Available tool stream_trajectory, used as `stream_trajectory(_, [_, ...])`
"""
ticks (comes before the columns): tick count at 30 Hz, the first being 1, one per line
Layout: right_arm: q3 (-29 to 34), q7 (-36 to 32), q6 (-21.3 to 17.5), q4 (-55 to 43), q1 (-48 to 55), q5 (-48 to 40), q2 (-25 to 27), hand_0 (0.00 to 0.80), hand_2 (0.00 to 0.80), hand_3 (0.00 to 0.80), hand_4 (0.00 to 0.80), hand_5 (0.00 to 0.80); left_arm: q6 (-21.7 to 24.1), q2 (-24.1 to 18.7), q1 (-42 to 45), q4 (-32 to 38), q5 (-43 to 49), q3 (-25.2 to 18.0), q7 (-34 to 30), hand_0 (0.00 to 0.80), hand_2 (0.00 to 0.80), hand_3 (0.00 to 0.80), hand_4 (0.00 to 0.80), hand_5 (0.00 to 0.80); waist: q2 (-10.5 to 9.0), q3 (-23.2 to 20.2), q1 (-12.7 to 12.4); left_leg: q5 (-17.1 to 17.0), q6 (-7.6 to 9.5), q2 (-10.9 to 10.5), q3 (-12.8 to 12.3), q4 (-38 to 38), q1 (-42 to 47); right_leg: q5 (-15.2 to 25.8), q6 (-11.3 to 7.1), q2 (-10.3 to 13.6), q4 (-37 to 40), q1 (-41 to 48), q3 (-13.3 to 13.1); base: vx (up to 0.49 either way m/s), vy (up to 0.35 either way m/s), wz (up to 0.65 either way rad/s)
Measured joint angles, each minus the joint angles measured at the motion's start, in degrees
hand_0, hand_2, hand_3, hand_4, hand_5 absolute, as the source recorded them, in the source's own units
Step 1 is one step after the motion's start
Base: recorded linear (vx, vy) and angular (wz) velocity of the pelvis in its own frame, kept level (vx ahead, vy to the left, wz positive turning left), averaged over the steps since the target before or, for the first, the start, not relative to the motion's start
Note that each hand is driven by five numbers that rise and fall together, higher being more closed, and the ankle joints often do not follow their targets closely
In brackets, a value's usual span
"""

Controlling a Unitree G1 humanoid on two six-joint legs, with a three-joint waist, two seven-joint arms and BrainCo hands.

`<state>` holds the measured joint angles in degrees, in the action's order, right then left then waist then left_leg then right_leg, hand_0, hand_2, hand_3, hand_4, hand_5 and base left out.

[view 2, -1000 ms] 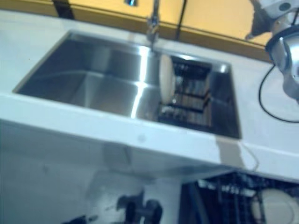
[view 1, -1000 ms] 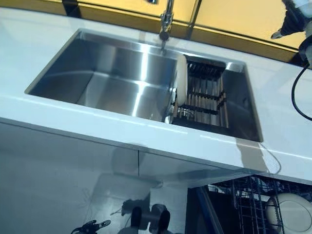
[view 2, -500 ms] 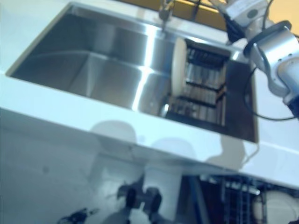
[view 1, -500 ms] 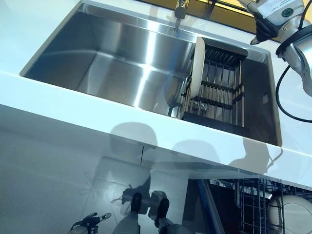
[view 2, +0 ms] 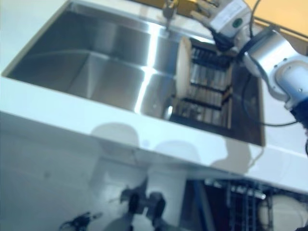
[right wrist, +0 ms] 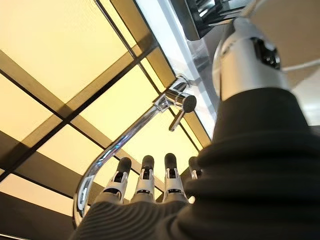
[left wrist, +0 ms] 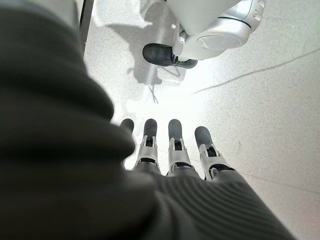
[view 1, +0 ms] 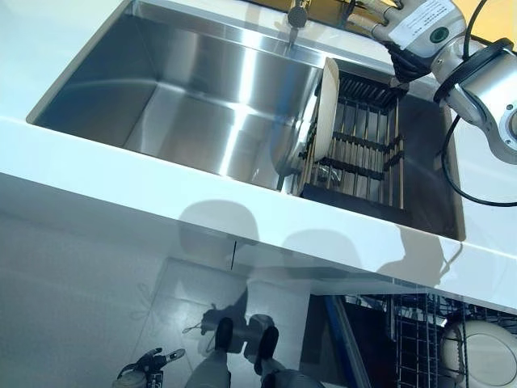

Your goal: Take plates into dishwasher

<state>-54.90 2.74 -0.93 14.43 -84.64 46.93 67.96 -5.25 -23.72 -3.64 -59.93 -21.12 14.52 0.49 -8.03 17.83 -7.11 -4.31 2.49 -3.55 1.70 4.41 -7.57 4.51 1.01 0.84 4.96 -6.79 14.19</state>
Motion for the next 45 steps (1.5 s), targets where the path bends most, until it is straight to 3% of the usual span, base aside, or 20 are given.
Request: stream_trajectory(45, [-0.4,-3.6,-1.3,-1.0,0.0,0.9,-2.7,0.0,0.0,0.0,0.0,0.0,1.2,0.0,0.0,0.3,-1.1,0.0,0.4,0.0,0.0,0.0,0.0,0.0,1.14,2.6,-0.3,-0.2,-0.15,0.0,0.3,0.0,-1.6,0.0,0.01,0.0,0.0,-1.4,0.4,0.0,0.0,0.0])
